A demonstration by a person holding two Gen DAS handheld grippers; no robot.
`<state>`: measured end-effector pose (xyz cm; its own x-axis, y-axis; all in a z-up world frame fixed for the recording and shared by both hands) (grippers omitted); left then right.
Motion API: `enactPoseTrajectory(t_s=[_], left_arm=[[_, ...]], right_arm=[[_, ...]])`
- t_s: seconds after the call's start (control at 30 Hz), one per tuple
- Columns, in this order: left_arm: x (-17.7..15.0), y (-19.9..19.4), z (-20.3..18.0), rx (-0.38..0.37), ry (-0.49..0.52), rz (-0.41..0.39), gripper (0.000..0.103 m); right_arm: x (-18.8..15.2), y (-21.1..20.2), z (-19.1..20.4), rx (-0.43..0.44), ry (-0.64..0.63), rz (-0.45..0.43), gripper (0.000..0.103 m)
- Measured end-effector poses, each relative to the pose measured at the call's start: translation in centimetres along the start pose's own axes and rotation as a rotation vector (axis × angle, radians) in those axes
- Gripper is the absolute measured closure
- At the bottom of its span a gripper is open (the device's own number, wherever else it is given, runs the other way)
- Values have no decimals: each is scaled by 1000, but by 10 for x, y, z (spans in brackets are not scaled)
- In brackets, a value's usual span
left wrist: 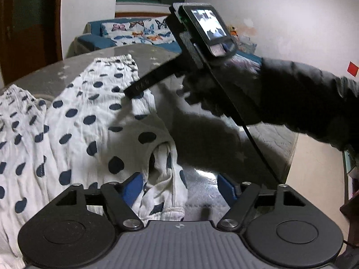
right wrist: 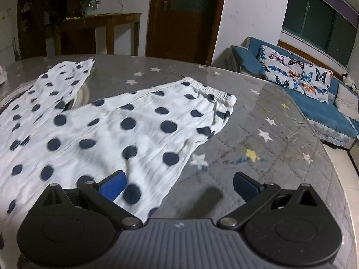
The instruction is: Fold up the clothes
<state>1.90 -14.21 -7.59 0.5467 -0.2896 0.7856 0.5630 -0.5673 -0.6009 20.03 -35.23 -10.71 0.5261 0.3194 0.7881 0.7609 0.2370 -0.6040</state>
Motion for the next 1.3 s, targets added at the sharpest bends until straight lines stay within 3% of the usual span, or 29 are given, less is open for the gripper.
enactPoseTrajectory(t_s=[0.17, 0.37, 0.57, 0.8, 1.0, 1.1, 1.3], left_arm=[[2, -1, 1, 3, 6, 3, 33], [5, -5, 5, 56, 8, 0, 45], [0, -5, 6, 78, 1, 21, 56], [2, 1, 8, 79, 4, 32, 62], [5, 1, 11, 85, 0, 28, 82], [6, -1, 11, 79, -9, 22, 96], [17, -22, 13, 44, -38, -55, 98]], right_arm=[[14, 20, -20, -31, 7, -4, 1], [35, 54, -44, -28, 69, 12, 13], [57, 84, -63, 16, 178, 18, 41], [73, 111, -81, -22, 230, 11, 67], [78, 117, -85, -46, 234, 8, 94], [81, 113, -89, -54, 246, 16, 97], [96, 97, -98, -67, 291, 13, 98]])
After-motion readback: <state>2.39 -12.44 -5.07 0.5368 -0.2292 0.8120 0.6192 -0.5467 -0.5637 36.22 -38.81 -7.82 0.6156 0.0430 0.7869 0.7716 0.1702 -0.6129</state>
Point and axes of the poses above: each gripper's, at about its wrist camera, not at the fingertips, and y roughly the way its jaws point, z to its left, x to its top, the point moved 5 cm from there along y, roughly the way its jaws point, and after that the axes turned 6 degrees about -z, right-handed, at the moved point
